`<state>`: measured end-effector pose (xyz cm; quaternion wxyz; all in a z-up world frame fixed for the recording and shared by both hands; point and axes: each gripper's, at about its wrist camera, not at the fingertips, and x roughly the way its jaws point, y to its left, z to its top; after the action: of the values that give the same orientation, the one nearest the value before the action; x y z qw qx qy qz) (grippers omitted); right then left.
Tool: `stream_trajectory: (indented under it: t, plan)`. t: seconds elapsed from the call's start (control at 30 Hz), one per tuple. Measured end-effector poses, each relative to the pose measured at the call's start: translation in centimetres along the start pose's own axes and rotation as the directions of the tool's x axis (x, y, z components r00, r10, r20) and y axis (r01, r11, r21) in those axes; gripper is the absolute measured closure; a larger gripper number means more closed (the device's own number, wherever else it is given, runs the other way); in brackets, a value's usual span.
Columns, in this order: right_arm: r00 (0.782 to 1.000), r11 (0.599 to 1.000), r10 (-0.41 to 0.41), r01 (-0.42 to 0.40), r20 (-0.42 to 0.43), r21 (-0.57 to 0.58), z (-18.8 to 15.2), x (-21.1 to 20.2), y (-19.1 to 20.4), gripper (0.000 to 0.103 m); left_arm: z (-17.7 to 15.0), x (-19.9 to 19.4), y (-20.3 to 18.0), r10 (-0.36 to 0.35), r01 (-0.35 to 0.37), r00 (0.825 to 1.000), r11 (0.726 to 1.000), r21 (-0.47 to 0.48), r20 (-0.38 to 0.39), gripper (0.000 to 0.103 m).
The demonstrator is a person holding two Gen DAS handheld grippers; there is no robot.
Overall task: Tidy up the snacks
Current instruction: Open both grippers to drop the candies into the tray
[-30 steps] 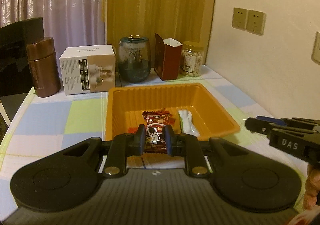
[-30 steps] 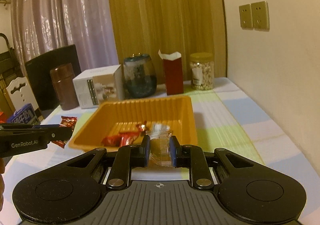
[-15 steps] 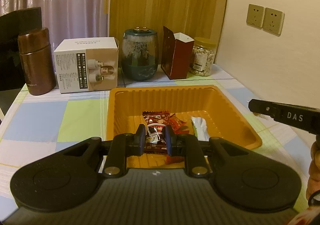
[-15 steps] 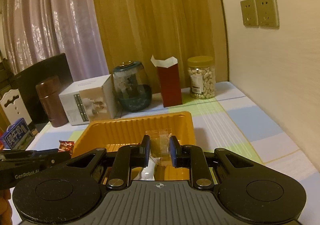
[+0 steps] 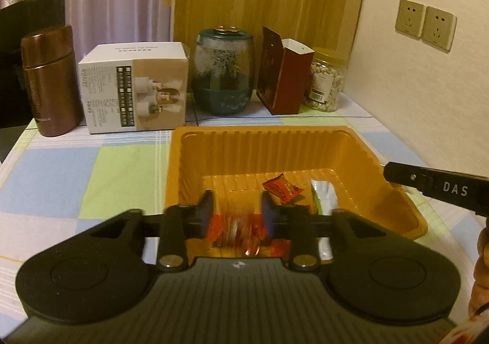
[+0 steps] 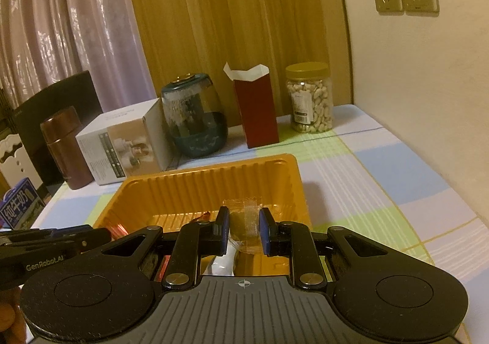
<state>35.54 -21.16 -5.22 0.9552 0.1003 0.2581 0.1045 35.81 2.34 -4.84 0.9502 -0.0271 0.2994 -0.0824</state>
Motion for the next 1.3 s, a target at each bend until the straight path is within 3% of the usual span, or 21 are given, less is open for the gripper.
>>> stream_trajectory:
  t: [0.33, 0.63, 0.67, 0.73, 0.77, 0.8, 1.3]
  plan:
    - [1.000, 0.999, 0.008, -0.008, -0.004, 0.035, 0.2, 0.1, -0.4, 0.082, 0.5, -1.2, 1.6, 0.029, -0.027, 0.999, 0.999, -0.047, 0.026, 0.070]
    - [1.000, 0.998, 0.024, -0.024, 0.002, 0.052, 0.1, 0.3, -0.6, 0.082, 0.3, -1.4, 1.0, 0.022, -0.021, 0.999, 0.999, -0.028, 0.027, 0.070]
    - [0.999, 0.998, 0.034, -0.034, 0.003, 0.053, 0.0, 0.3, -0.7, 0.080, 0.3, -1.5, 1.0, 0.023, -0.022, 0.999, 0.999, -0.027, 0.028, 0.070]
    - [0.999, 0.998, 0.037, -0.037, 0.010, 0.058, 0.0, 0.3, -0.8, 0.061, 0.3, -1.4, 1.0, 0.025, -0.025, 0.999, 0.999, -0.026, 0.028, 0.070]
    - [0.999, 0.997, 0.041, -0.042, 0.023, 0.067, 0.0, 0.1, -0.9, 0.046, 0.3, -1.4, 1.0, 0.026, -0.025, 0.999, 0.999, -0.025, 0.028, 0.069]
    - [0.998, 0.996, 0.043, -0.046, 0.035, 0.080, 0.1, -0.1, -1.1, 0.045, 0.3, -1.4, 1.0, 0.027, -0.026, 0.999, 0.999, -0.025, 0.028, 0.068]
    - [0.996, 0.991, -0.009, -0.003, 0.086, 0.137, 0.6, -1.3, -2.5, 0.045, 0.1, -1.7, 0.7, 0.023, -0.023, 0.999, 1.000, -0.009, 0.032, 0.068]
